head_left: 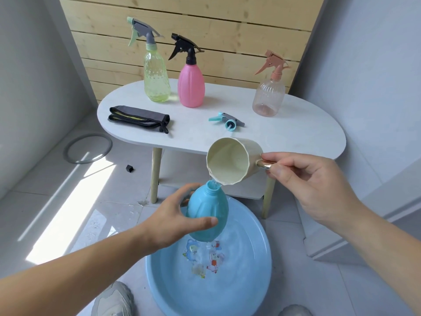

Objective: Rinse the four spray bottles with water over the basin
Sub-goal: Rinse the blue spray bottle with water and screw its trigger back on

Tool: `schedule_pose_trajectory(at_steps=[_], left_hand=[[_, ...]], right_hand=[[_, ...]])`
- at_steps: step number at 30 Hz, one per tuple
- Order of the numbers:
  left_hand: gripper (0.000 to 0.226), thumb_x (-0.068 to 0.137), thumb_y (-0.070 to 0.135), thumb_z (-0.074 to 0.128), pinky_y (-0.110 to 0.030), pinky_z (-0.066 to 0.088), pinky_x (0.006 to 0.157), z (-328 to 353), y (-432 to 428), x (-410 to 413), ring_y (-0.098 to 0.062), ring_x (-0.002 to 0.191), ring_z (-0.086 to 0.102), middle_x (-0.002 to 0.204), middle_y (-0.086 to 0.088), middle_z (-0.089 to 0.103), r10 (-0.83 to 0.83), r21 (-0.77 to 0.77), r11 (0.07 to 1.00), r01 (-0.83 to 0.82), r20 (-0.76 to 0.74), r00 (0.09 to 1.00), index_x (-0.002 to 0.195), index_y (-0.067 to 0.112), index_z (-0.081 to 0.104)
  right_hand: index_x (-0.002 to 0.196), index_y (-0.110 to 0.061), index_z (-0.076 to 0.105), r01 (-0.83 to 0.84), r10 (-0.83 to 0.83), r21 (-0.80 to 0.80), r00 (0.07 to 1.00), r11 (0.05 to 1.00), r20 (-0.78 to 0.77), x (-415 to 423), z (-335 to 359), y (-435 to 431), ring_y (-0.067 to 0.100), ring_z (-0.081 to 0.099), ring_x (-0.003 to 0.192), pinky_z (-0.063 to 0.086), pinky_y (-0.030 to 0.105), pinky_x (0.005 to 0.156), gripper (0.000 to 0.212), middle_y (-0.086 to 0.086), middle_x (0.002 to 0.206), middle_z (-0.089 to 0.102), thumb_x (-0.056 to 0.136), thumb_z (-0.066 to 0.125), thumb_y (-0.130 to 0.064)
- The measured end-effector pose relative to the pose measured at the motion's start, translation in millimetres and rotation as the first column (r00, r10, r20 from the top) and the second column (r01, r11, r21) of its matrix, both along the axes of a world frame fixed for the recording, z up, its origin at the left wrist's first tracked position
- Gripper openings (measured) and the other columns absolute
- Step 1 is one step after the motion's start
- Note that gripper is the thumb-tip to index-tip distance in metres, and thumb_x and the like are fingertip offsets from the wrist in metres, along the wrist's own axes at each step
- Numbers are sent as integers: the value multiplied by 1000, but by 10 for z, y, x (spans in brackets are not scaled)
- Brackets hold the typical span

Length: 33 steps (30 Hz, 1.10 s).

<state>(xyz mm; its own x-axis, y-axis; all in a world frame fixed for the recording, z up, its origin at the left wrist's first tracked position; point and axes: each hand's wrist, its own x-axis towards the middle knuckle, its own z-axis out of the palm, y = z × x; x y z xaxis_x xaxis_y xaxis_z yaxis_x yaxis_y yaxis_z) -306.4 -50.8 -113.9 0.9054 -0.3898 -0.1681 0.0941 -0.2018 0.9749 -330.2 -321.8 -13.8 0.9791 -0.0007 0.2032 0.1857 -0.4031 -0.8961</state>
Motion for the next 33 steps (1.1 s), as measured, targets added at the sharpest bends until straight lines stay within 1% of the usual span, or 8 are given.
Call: schedule_pose_trajectory(at_steps=[4, 7, 9, 14, 19, 23, 28, 33], left_hand=[[75, 62, 43, 93, -30, 59, 96, -13, 5, 7, -7, 120, 65, 123, 6, 72, -3, -2, 1000, 3, 5, 1000, 130, 40, 62], [76, 61, 44, 93, -28, 59, 95, -15, 6, 7, -5, 120, 65, 123, 8, 72, -2, -3, 1000, 2, 7, 1000, 130, 41, 61], [76, 61, 44, 93, -27, 59, 94, -18, 7, 7, -5, 120, 65, 123, 7, 72, 0, -3, 1000, 0, 5, 1000, 130, 42, 61], [76, 61, 45, 93, -25, 58, 93, -25, 14, 4, -6, 120, 65, 124, 7, 71, 7, 1, 1000, -7, 8, 1000, 130, 41, 62], [75, 61, 46, 92, -32, 58, 99, -38, 21, 7, -7, 122, 64, 124, 8, 71, 11, 15, 1000, -11, 13, 1000, 129, 43, 62], [74, 61, 47, 93, -34, 59, 99, -44, 23, 10, -9, 122, 64, 124, 8, 71, 7, 23, 1000, -7, 14, 1000, 128, 43, 62], [74, 62, 45, 92, -31, 59, 97, -42, 18, 10, -7, 120, 65, 123, 8, 71, 5, 20, 1000, -5, 12, 1000, 129, 43, 62], [75, 61, 45, 93, -34, 59, 98, -51, 16, 9, -9, 122, 64, 124, 7, 71, 3, 13, 1000, -3, 8, 1000, 130, 41, 62]], right_hand=[[83, -16, 77, 4, -4, -18, 1000, 1000, 11, 2, 4, 2, 22, 70, 103, 52, 44, 100, 12, -12, 112, 75, 91, 68, -16], [84, -15, 77, -9, 9, -3, 1000, 1000, 24, -1, 14, 5, 10, 70, 105, 52, 33, 100, 12, -10, 112, 75, 90, 67, -17], [84, -13, 77, -14, 14, -6, 999, 1000, 33, -3, 23, 9, 7, 69, 106, 51, 29, 99, 12, -10, 112, 75, 90, 67, -15], [82, -14, 76, -8, 9, -18, 998, 1000, 63, -16, 32, 11, 9, 69, 105, 53, 25, 94, 12, -10, 112, 75, 89, 67, -18], [80, -12, 74, -19, 22, -36, 996, 999, 85, -25, 34, 23, 7, 68, 107, 51, 16, 88, 13, -9, 112, 74, 90, 67, -8], [80, -17, 74, -23, 28, -50, 994, 998, 103, -25, 35, 31, 9, 68, 108, 50, 16, 88, 16, -7, 113, 74, 90, 67, -8], [78, -22, 72, -29, 33, -32, 991, 999, 128, -42, 57, 49, 7, 67, 111, 49, 15, 89, 12, -9, 114, 73, 84, 65, -28], [78, -29, 72, -34, 42, -53, 987, 998, 157, -28, 30, 43, 8, 66, 113, 50, 20, 93, 10, -11, 114, 73, 88, 69, -30]])
